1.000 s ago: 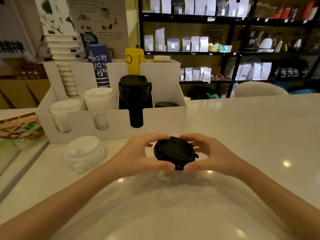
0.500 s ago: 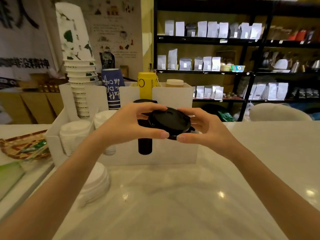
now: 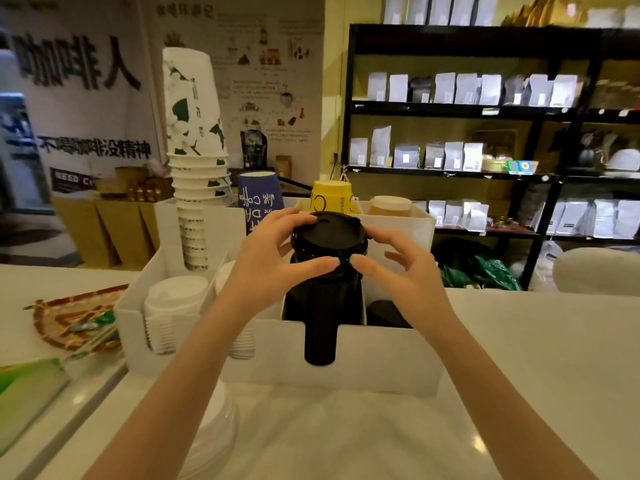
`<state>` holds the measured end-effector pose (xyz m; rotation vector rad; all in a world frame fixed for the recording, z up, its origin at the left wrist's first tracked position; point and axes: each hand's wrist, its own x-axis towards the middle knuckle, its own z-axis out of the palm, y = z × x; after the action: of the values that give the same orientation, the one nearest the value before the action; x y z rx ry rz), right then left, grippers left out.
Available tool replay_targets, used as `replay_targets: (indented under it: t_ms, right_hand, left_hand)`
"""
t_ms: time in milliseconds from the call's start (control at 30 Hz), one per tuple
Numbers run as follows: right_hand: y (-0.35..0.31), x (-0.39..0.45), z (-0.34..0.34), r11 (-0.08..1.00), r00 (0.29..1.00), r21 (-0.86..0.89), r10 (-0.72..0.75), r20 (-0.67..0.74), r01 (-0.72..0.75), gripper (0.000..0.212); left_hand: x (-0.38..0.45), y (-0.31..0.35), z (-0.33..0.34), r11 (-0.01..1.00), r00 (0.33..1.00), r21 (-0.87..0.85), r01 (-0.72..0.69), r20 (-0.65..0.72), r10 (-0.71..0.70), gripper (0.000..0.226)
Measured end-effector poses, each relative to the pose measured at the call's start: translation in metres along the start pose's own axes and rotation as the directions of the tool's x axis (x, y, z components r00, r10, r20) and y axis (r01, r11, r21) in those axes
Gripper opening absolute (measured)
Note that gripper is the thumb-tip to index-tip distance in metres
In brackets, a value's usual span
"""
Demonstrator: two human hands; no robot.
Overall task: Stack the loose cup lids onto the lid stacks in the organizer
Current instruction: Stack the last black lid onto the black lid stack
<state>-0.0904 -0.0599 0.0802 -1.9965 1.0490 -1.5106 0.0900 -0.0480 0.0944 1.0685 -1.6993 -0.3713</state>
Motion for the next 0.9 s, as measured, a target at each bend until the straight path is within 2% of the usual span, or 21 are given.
replay_targets:
  t_ms: [167, 433, 567, 667, 900]
  right_hand:
    - [0.009, 0.002, 0.011, 0.999, 0.996, -0.018, 0.048, 0.072, -0.047, 0.044]
    - [0.016, 0.004, 0.013, 0.994, 0.985, -0.019, 0.110, 0.132, -0.108, 0.040]
    - [0.016, 0.003, 0.012, 0.992, 0.987, -0.029, 0.124, 0.104, -0.122, 0.036]
    - [0.021, 0.001, 0.015, 0.992, 0.994, -0.093, 0.086, 0.070, -0.079, 0.036]
    - [0.026, -0.001, 0.019, 0.978, 0.998, -0.207, -0.008, 0.054, 0.019, 0.037]
  left_hand:
    - [0.002, -0.014, 0.002, 0.993, 1.000, 0.122, 0.011, -0.001, -0.011, 0.055]
    - [0.002, -0.017, 0.009, 0.975, 0.998, 0.218, 0.050, 0.034, -0.059, 0.057]
    - [0.005, -0.021, 0.006, 0.983, 0.991, 0.162, 0.081, 0.090, -0.097, 0.056]
    - [0.006, -0.026, 0.002, 0.986, 0.976, 0.115, 0.122, 0.169, -0.141, 0.055]
    - [0.006, -0.031, 0.002, 0.988, 0.967, 0.032, 0.151, 0.201, -0.154, 0.053]
